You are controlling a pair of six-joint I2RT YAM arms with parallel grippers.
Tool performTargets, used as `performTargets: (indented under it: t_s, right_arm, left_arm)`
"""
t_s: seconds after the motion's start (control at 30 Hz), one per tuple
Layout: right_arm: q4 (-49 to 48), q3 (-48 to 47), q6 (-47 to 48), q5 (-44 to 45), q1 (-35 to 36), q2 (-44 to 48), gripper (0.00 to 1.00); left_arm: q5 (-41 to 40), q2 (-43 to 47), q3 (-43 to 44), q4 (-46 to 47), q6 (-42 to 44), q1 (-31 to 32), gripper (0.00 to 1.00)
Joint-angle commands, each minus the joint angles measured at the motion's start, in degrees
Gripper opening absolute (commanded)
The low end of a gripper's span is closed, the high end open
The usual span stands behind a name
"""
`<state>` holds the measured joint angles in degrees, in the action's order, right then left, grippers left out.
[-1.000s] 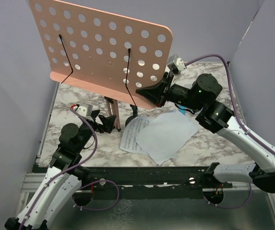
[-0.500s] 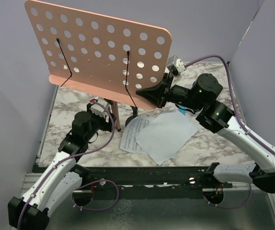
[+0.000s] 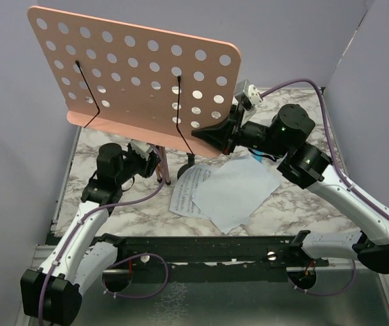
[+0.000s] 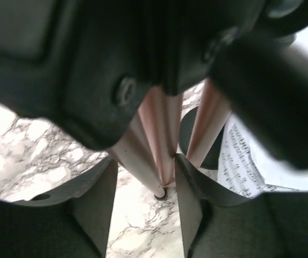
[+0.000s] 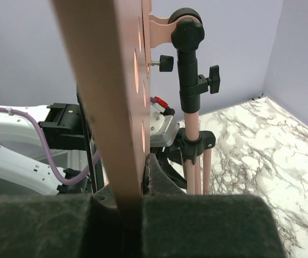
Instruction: Set up the instrument practice props
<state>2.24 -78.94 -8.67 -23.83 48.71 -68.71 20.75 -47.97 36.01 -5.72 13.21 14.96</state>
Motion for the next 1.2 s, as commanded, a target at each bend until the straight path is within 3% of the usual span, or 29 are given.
performTargets:
  t_s: [0.0,0.17,0.2,0.23,0.27,0.63,1.17]
  right_arm:
    - [4.3,-1.7,0.1,-1.3,0.1,-0.4,0.01]
    - [4.7,-2.4,-0.2,-0.3,0.1,-1.0,0.0]
    - [4.8,-2.6,-0.2,-0.2,0.2,-1.1,0.0]
    - [4.9,-2.7,-0.1,0.0,0.1,-1.3,0.01]
    - [5.0,-2.8,-0.1,0.2,0.1,-1.5,0.01]
    - [6.6,-5.3,0.4,2.8,0.1,-3.4,0.01]
    - [8.6,-7.1,-0.9,17.1,0.1,-4.8,0.01]
  left_arm:
    - [9.5,-0.2,2.9,2.1,3.3,-0.8,0.43]
    - [9.3,1.9,1.9,2.0,4.0,-0.8,0.29]
    - [9.3,2.4,1.6,2.0,3.9,-0.8,0.21]
    - [8.8,2.7,1.5,1.9,3.9,-0.8,0.05]
    - [7.8,3.2,1.3,1.9,3.5,-0.8,0.0]
    - [3.1,5.5,1.1,1.8,0.7,-0.8,0.0]
    - [2.8,4.0,3.5,1.5,-7.9,-0.8,0.0]
